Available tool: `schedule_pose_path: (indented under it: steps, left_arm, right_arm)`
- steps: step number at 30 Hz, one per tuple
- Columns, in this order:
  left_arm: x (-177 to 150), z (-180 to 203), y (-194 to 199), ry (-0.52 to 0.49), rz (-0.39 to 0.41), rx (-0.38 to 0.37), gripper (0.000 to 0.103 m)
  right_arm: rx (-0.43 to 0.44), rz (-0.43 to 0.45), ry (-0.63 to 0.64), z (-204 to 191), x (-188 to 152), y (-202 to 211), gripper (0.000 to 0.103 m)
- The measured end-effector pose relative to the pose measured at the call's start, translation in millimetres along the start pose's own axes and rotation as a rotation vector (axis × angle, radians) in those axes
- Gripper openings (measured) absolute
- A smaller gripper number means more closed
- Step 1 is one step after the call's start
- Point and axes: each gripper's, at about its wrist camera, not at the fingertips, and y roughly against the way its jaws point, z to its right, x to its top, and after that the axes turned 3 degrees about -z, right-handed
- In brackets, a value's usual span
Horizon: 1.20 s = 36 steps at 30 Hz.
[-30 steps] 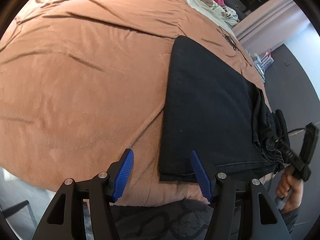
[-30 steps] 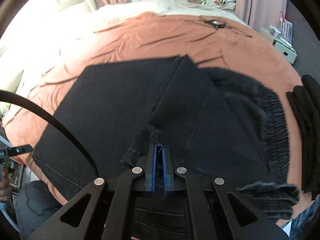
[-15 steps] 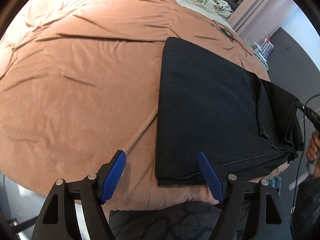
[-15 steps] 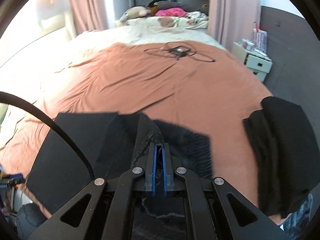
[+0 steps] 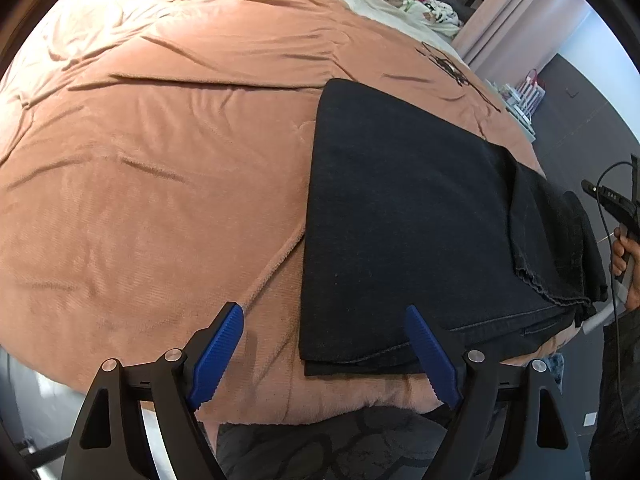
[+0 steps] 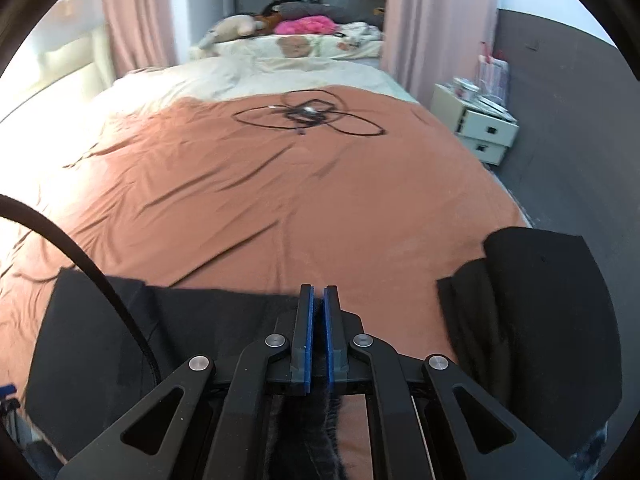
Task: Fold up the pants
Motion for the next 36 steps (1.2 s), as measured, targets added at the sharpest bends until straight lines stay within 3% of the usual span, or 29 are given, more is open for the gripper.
schedule_pose_path:
  steps: [1,3,4,11,15,18,19,20,21,24,30,32,36]
  left_arm:
    - [0,1,0,-0.006,0.001,0.011,0.088]
    - [1,6,0,-0.029,0.009,0.033,0.092]
    - [1,6,1,-0.034,0.013,0.036,0.093]
    - [2,13,2,-0.063,0.045,0.077,0.097]
    - [3,14,3,-0.046,0.071,0.072,0.097]
    - [2,18,3,-0.075,0.079,0.080,0.097]
    - [2,21,3,-0.089,0.079,0.084,0.097]
    - [1,23,3,-0.108,0.077,0.090,0.097]
    - [1,25,2,-0.119,0.074,0.092,0.097]
    - [0,29,2,-0.146,0.070,0.119,0.097]
    - [-6,37,2,-0.220,0.072,0.154,0.097]
    - [-6,32,2,-0.195,0.066,0.115,0.097]
    - [-6,27,3,-0.182,0.064,0.134,0.097]
  right_arm:
    - [0.035,-0.004,-0.026,2,-5,1,0.015]
    - [0.055,0.000,-0.040,5,-11,6,0.047]
    - [0.055,0.005,-0.036,3,-18,8,0.050]
    - [0.124,-0.118,0.015,-10,-71,1,0.051]
    - [0.070,-0.170,0.036,-10,-85,-13,0.051]
    - [0.097,-0.215,-0.016,-3,-92,-25,0.051]
    - [0.091,-0.219,-0.021,0,-92,-26,0.050]
    - [0.082,-0.219,-0.023,3,-93,-26,0.041]
    - [0.082,-0.220,-0.022,6,-93,-26,0.023]
    - [0.104,-0.210,-0.022,9,-89,-22,0.004]
    - [0.055,-0.166,-0.006,13,-95,-7,0.003]
    - [0.046,-0.179,-0.018,16,-104,-12,0.003]
    - [0.015,-0.229,-0.023,13,-108,-28,0.004]
